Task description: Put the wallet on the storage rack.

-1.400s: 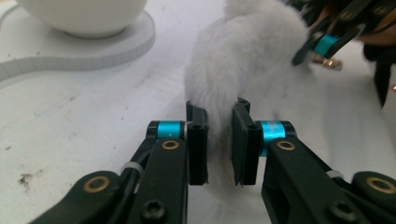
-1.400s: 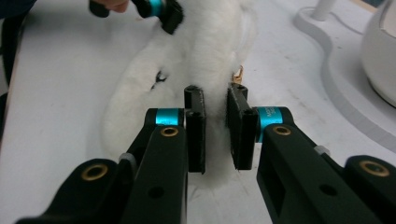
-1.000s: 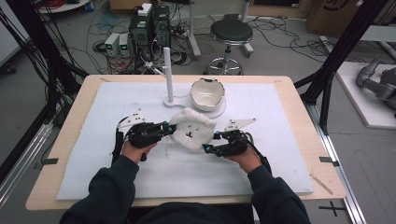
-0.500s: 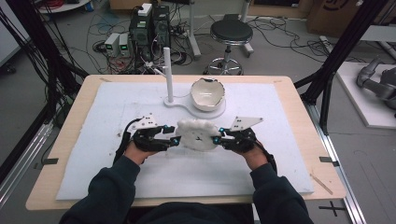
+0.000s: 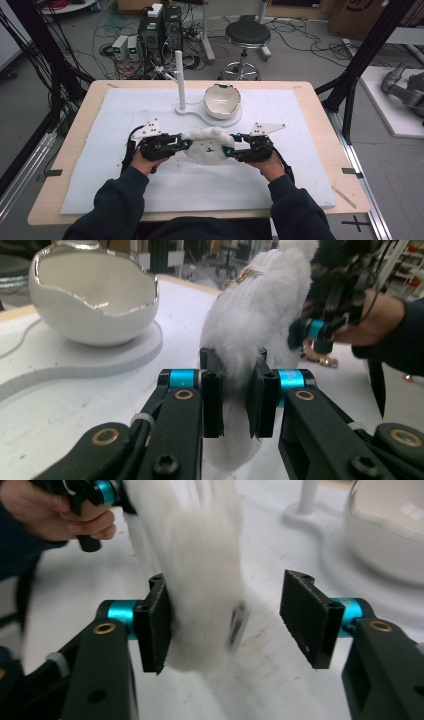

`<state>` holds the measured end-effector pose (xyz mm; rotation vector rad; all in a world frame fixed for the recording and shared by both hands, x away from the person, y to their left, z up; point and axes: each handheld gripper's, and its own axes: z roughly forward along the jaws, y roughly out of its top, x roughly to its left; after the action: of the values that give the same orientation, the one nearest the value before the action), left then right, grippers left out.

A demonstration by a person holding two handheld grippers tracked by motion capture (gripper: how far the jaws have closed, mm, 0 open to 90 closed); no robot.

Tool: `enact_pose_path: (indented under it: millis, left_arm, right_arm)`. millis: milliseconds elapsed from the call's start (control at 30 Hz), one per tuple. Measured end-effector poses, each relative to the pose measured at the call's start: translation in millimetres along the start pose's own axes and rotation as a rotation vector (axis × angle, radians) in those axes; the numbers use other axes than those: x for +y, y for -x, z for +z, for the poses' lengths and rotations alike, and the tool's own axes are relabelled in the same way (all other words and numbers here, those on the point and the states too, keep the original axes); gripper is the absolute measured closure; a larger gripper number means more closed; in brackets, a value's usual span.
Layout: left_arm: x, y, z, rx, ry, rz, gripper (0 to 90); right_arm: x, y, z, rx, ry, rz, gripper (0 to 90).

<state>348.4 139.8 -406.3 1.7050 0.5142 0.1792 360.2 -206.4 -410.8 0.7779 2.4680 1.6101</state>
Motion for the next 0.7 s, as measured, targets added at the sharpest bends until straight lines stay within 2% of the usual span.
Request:
enact_pose_path:
  millis: [33, 100, 167, 267, 300, 367, 433, 533, 633, 700]
  left_arm:
    - [-0.4, 0.4, 0.6, 0.000, 0.001, 0.002, 78.9]
    - [-1.4, 1.0, 2.2, 0.014, -0.014, 0.004, 78.6]
    - [-4.0, -0.2, 4.7, 0.035, -0.064, -0.008, 76.4]
    - [-9.4, 1.0, 11.8, 0.037, -0.149, 0.000, 71.7]
    - [-9.9, 1.6, 13.0, 0.042, -0.165, 0.005, 69.9]
    - [-9.6, 0.5, 12.2, 0.059, -0.167, -0.006, 64.5]
    - [-8.6, -3.9, 7.0, 0.094, -0.154, -0.034, 55.8]
    - [-7.8, -14.5, -7.6, 0.175, -0.118, -0.074, 46.3]
    - [-7.9, -24.0, -23.8, 0.256, -0.094, -0.082, 42.1]
    - [-7.8, -29.3, -33.6, 0.296, -0.076, -0.083, 40.3]
  right_arm:
    - [-1.2, 0.4, 2.0, 0.021, 0.001, 0.018, 44.3]
    - [-0.8, -1.7, 2.6, 0.058, 0.005, 0.010, 67.9]
    - [2.4, -5.1, -2.3, 0.031, 0.035, -0.022, 73.9]
    - [8.6, -7.1, -11.6, -0.003, 0.102, -0.048, 75.9]
    - [10.2, -8.2, -12.9, -0.018, 0.110, -0.061, 76.2]
    - [12.3, -10.0, -14.0, -0.036, 0.119, -0.083, 76.7]
    - [14.7, -10.7, -15.8, -0.056, 0.128, -0.101, 77.0]
    - [21.0, -9.0, -22.3, -0.094, 0.139, -0.122, 77.1]
    - [29.0, -7.5, -29.5, -0.141, 0.137, -0.157, 77.1]
    - [35.5, -7.3, -32.8, -0.181, 0.125, -0.190, 77.1]
